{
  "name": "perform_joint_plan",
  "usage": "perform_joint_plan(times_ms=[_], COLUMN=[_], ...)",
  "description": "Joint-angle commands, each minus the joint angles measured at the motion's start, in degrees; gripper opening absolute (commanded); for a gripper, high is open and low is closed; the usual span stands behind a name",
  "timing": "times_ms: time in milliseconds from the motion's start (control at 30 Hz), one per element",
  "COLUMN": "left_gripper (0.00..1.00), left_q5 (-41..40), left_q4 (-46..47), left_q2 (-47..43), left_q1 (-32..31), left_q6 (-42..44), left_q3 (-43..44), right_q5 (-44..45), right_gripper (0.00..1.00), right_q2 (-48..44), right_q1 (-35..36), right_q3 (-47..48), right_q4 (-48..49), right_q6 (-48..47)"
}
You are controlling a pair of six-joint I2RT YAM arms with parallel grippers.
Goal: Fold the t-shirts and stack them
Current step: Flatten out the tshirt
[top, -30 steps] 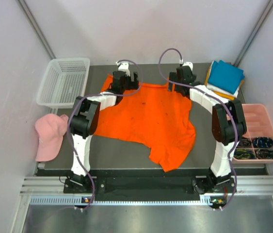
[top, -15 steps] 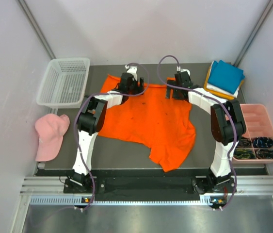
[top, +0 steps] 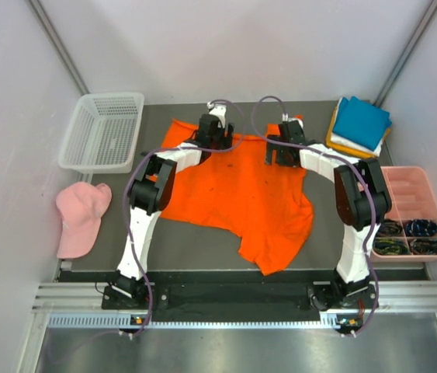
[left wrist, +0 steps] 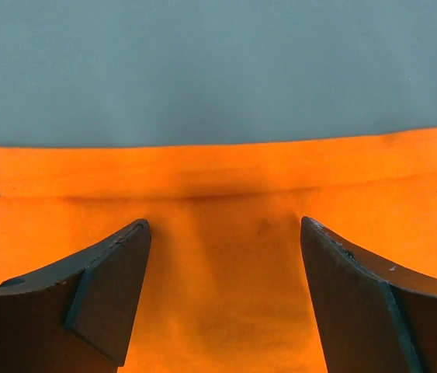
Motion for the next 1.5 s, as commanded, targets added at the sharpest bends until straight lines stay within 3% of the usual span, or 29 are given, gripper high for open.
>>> perform_joint_plan(times_ms=[0, 667, 1133, 1467], left_gripper=[0.82, 0.82, 0.81, 0.81], left_q5=[-1.02, -1.72, -2.78, -3.83], left_q4=[-1.26, -1.26, -2.40, -3.99], left_q2=[0.84, 0.31, 0.14, 0.23], left_q1=[-0.51, -0.69, -0.69, -0.69], left_q6=[1.29, 0.76, 0.59, 0.41], left_q3=[2.20, 1.50, 1.94, 2.82], right_q5=[-1.58, -1.50, 13.44, 8.26], right_gripper=[0.93, 0.94, 0.96, 0.96], right_q2=[0.82, -8.67, -5.07, -4.10], right_q1=[0.88, 10.46, 17.76, 17.85], right_q3=[-1.29, -1.20, -6.57, -9.82], right_q4=[0.84, -2.06, -2.68, -0.49], right_q6=[2.02, 1.32, -0.35, 3.78])
